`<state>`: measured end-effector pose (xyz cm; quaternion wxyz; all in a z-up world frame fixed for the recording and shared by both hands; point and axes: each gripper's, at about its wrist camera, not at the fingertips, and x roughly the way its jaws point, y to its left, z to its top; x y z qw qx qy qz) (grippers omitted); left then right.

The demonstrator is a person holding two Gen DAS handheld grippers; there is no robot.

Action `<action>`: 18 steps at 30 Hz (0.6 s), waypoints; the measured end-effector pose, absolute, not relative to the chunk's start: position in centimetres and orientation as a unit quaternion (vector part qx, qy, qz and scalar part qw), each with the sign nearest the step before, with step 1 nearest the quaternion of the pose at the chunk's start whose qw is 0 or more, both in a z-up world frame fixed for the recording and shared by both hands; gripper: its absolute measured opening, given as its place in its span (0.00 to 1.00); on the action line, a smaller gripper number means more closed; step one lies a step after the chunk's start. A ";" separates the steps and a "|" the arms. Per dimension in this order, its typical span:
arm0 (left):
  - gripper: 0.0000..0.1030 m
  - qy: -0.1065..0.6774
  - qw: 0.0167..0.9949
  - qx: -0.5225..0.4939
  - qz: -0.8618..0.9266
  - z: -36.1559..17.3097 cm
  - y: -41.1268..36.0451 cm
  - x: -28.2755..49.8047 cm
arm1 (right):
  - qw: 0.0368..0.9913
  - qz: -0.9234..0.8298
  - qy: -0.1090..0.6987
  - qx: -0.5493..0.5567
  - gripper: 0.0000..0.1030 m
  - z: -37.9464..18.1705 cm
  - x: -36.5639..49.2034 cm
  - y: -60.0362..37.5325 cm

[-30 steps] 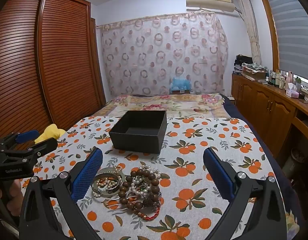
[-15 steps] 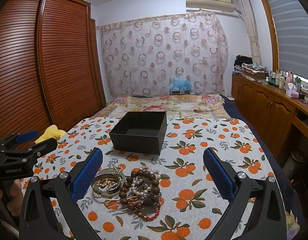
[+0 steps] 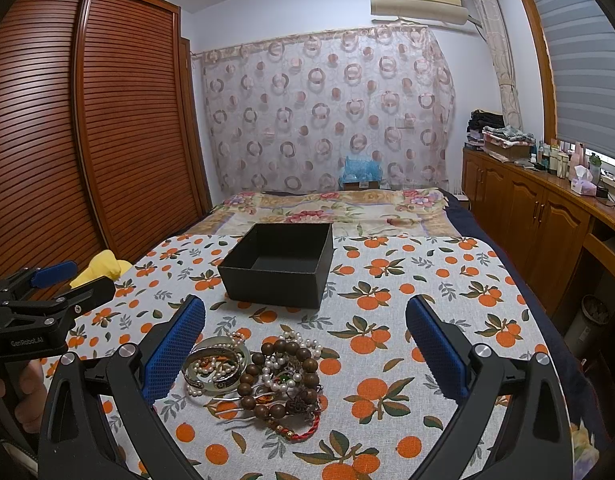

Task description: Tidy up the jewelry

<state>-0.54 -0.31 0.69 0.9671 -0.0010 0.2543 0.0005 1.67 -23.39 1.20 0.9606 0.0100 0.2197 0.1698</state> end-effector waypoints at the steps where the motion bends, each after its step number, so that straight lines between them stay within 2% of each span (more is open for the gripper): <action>1: 0.93 0.254 0.967 -0.001 0.000 0.7 -0.3 -0.5 | 0.961 0.170 0.220 0.010 0.98 1.2 1.7 -23.4; 18: 0.93 0.254 0.967 -0.001 0.000 0.7 -0.3 -0.6 | 0.961 0.170 0.219 0.010 0.98 1.2 1.7 -23.3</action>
